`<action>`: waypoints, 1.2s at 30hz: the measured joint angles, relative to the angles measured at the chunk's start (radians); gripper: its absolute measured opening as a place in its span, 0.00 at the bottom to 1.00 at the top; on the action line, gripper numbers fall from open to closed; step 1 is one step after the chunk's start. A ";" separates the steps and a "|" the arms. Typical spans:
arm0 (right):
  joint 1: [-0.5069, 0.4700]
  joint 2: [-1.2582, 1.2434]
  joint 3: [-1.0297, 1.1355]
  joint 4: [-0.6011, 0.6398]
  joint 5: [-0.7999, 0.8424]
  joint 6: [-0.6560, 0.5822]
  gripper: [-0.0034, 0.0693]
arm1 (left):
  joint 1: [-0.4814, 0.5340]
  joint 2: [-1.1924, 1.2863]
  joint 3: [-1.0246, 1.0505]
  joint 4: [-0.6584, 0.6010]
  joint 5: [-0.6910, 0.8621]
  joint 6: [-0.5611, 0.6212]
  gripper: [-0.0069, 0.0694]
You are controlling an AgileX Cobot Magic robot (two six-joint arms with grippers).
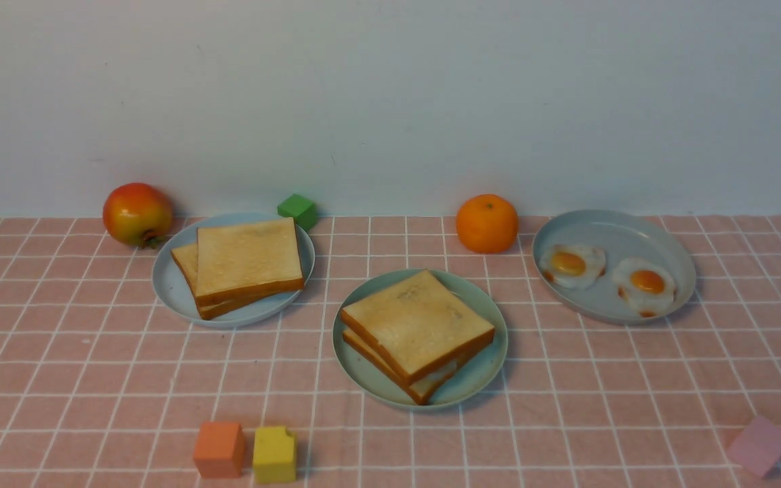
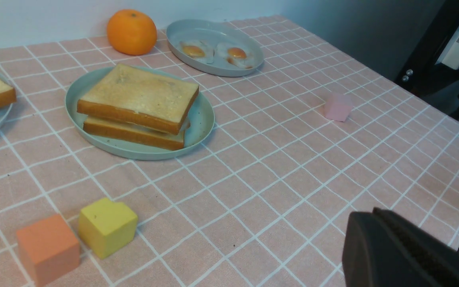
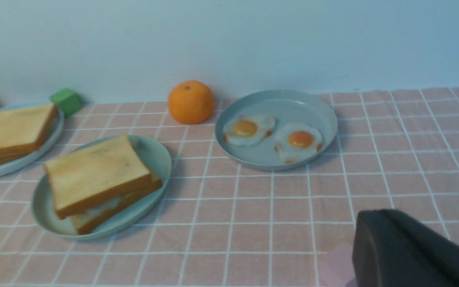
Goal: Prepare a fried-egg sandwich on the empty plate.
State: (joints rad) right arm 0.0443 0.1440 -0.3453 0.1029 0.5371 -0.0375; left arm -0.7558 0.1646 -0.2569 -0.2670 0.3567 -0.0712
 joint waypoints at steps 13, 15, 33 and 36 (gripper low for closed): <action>-0.029 -0.157 0.368 -0.005 -0.142 -0.017 0.04 | 0.000 0.000 0.001 0.000 0.001 0.000 0.11; -0.029 -0.157 0.368 -0.005 -0.142 -0.017 0.04 | 0.000 0.000 0.001 0.000 0.001 0.000 0.11; -0.029 -0.157 0.368 -0.003 -0.142 -0.017 0.05 | 0.000 0.000 0.001 0.000 0.001 0.000 0.11; -0.029 -0.157 0.368 -0.003 -0.142 -0.017 0.05 | 0.000 0.000 0.001 0.000 0.001 0.000 0.11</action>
State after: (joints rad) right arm 0.0158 -0.0130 0.0229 0.0999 0.3952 -0.0544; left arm -0.7558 0.1646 -0.2561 -0.2670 0.3573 -0.0712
